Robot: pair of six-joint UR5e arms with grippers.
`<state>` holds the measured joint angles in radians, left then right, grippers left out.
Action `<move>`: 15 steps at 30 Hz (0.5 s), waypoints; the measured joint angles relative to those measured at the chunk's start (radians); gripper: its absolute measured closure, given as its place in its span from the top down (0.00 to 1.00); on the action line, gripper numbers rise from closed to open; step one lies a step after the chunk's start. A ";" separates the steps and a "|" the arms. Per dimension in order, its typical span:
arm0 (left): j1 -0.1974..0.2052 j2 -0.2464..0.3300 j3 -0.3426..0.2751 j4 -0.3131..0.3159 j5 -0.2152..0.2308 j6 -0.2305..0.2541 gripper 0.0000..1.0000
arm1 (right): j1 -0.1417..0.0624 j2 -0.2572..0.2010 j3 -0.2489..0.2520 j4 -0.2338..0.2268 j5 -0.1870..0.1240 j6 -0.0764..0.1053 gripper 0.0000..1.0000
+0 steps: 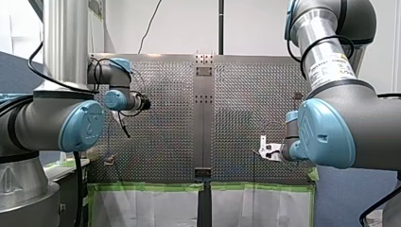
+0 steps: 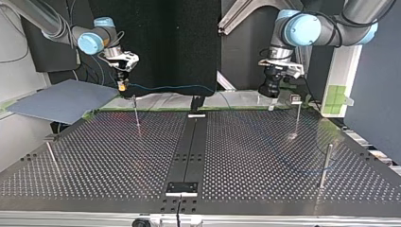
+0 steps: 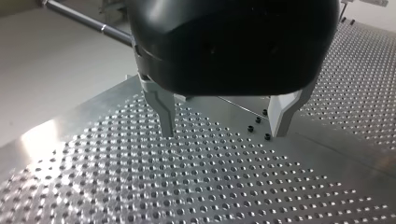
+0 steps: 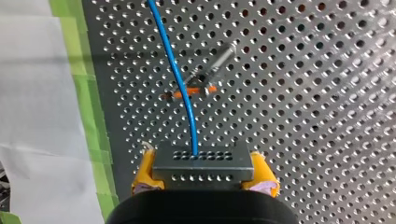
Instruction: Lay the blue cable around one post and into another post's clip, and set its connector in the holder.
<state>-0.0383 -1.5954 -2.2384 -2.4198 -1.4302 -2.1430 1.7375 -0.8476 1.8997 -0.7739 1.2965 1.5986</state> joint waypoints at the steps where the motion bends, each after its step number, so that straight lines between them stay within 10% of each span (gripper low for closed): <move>1: -0.012 -0.012 0.012 0.013 -0.012 0.012 1.00 | 0.002 0.000 0.000 0.003 0.001 -0.003 0.00; 15: -0.143 -0.143 0.065 0.143 -0.143 0.130 1.00 | 0.009 -0.001 0.000 -0.011 -0.050 -0.040 0.00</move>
<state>-0.1811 -1.7381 -2.1730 -2.2769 -1.5728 -2.0132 1.7462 -0.8482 1.8994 -0.7848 1.2467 1.5582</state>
